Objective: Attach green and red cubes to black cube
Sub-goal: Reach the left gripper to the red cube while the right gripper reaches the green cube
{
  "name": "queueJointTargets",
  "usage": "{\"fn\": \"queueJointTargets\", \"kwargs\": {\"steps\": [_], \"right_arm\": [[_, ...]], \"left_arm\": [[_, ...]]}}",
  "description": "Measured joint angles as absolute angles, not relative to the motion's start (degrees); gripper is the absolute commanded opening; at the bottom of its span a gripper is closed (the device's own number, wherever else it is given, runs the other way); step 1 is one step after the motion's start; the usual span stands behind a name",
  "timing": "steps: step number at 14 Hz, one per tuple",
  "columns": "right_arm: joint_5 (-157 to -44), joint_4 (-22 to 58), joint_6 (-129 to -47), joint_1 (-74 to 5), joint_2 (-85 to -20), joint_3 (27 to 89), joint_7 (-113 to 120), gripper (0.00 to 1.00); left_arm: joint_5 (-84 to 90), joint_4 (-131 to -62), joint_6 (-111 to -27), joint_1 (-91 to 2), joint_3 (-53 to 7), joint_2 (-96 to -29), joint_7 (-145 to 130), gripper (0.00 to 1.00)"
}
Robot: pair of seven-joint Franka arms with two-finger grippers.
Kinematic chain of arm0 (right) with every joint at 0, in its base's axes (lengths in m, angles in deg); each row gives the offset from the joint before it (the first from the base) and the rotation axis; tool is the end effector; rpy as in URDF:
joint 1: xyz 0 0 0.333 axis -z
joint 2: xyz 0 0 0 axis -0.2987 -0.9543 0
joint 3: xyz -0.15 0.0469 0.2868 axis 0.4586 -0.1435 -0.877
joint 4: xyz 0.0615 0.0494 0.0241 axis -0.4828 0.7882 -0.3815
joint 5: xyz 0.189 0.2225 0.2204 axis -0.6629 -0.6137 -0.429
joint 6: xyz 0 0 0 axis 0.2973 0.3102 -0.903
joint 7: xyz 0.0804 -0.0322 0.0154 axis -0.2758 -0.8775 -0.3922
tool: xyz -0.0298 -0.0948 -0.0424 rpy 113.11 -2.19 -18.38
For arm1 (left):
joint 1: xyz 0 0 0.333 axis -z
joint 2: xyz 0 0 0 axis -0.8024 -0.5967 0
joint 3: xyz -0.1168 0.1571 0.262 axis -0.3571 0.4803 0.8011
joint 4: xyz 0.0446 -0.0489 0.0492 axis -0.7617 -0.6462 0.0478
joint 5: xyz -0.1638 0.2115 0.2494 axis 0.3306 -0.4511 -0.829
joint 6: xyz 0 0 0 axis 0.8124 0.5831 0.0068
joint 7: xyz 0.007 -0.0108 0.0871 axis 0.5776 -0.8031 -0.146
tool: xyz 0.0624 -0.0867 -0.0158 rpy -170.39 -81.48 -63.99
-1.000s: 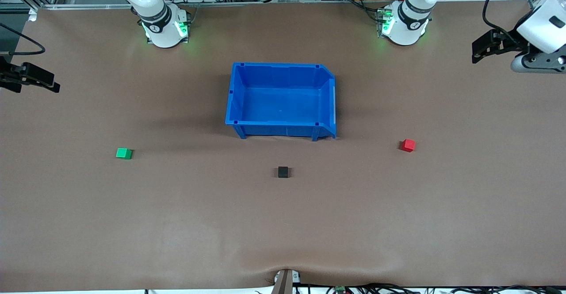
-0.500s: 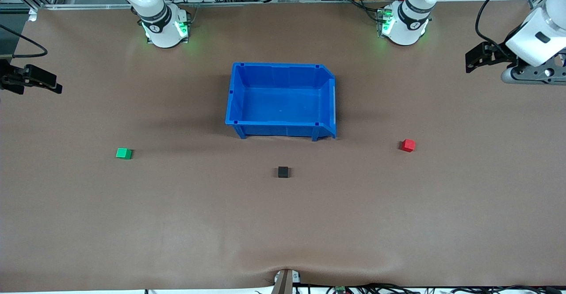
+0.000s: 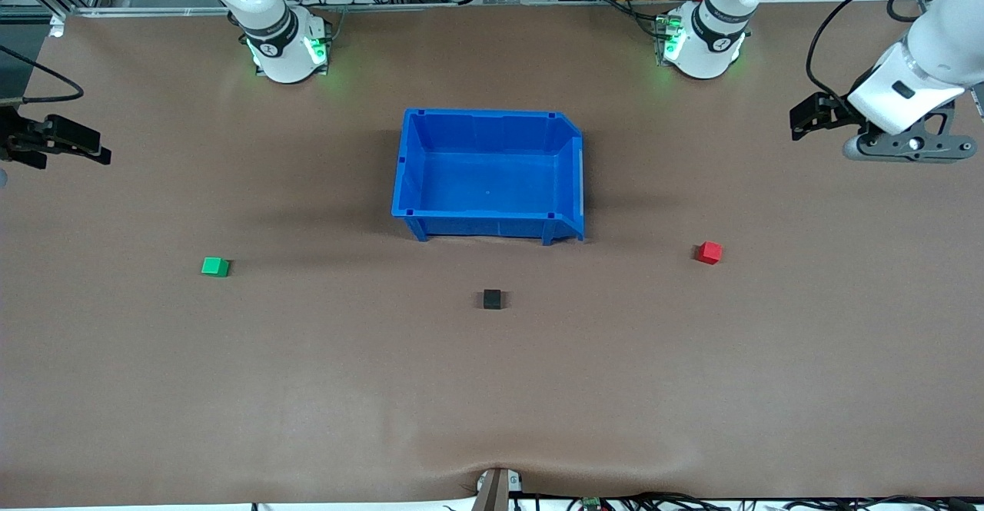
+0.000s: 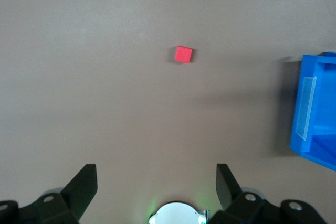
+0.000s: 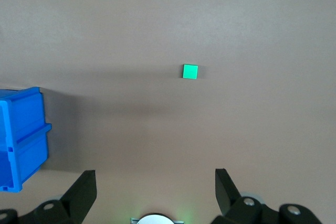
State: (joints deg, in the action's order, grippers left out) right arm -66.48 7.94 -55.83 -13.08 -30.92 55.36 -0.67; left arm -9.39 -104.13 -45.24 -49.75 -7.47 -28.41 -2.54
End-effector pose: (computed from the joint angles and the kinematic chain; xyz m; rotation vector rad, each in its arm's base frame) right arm 0.5216 -0.0583 0.6144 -3.0662 -0.0620 0.1990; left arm 0.4731 -0.0486 0.5812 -3.0549 0.1422 0.1446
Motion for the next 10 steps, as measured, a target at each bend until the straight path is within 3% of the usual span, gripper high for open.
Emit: {"fn": "queueJointTargets", "kwargs": {"steps": [10], "right_arm": [[-68.5, 10.4, -58.0, -12.1, -30.9, 55.3, -2.0, 1.00]], "left_arm": [[-9.4, -117.0, -60.8, -51.1, -7.4, -28.2, -2.6, 1.00]]}}
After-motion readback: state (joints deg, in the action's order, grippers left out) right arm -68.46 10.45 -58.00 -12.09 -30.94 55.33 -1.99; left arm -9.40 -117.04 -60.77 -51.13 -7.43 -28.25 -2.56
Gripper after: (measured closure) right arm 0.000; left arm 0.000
